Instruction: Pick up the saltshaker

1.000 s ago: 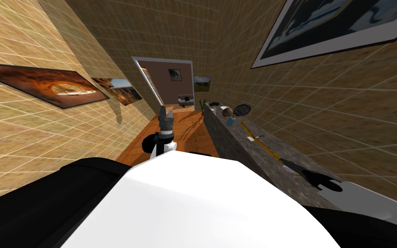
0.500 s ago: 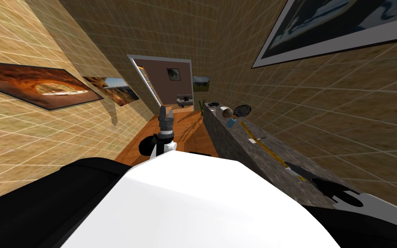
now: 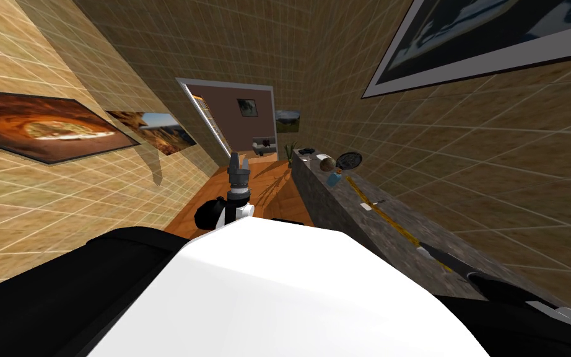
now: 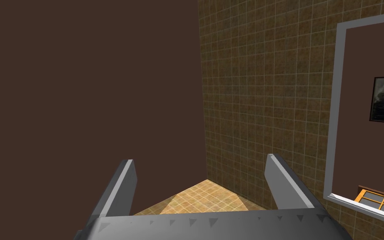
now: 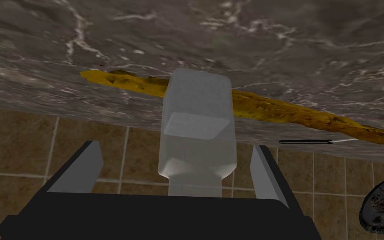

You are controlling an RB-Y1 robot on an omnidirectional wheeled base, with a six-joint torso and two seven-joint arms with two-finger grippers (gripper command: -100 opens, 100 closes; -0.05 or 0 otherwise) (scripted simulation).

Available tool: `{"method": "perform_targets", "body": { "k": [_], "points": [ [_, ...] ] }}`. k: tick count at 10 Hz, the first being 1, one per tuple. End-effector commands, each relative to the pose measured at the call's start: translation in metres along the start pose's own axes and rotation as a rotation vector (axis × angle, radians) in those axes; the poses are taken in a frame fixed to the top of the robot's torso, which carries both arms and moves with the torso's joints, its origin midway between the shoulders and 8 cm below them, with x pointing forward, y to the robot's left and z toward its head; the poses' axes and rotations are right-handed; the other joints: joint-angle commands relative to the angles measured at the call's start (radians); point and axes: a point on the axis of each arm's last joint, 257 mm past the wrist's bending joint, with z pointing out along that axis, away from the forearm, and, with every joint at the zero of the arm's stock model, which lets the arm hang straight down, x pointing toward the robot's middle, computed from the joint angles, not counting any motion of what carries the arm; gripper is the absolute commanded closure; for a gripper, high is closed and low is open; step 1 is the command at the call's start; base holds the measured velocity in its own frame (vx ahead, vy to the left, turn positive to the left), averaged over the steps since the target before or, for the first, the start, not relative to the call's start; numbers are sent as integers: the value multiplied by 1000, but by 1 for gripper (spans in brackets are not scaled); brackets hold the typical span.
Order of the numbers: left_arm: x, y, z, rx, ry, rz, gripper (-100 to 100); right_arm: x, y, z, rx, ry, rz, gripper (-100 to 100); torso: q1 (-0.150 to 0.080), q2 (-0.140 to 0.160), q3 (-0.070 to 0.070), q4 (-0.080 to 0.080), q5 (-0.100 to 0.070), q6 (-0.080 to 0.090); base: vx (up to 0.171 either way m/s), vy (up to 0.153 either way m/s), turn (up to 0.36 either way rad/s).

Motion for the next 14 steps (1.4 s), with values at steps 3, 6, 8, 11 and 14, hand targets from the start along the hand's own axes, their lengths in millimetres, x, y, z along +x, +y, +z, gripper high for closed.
{"method": "perform_targets", "body": {
  "k": [3,6,8,11,14],
  "points": [
    [0,0,0,0,0,0,0,19,-25,-8,-3,21,-3,-100,-2,3,1,0,0,-1,87,21,-30],
    [0,0,0,0,0,0,0,38,-46,-19,-2,48,-12,-100,-2,3,2,1,0,-1,94,24,-31],
    [0,0,0,0,0,0,0,41,-45,-20,-20,62,-38,-100,-1,0,0,0,0,-1,82,21,-19],
    [0,0,0,0,0,0,0,59,-63,-31,-7,88,-30,-100,-2,2,1,0,0,0,79,18,-31],
    [0,0,0,0,0,0,0,60,-63,-31,-10,90,-30,100,-4,8,4,1,-1,-1,2,1,1]
  ]
}}
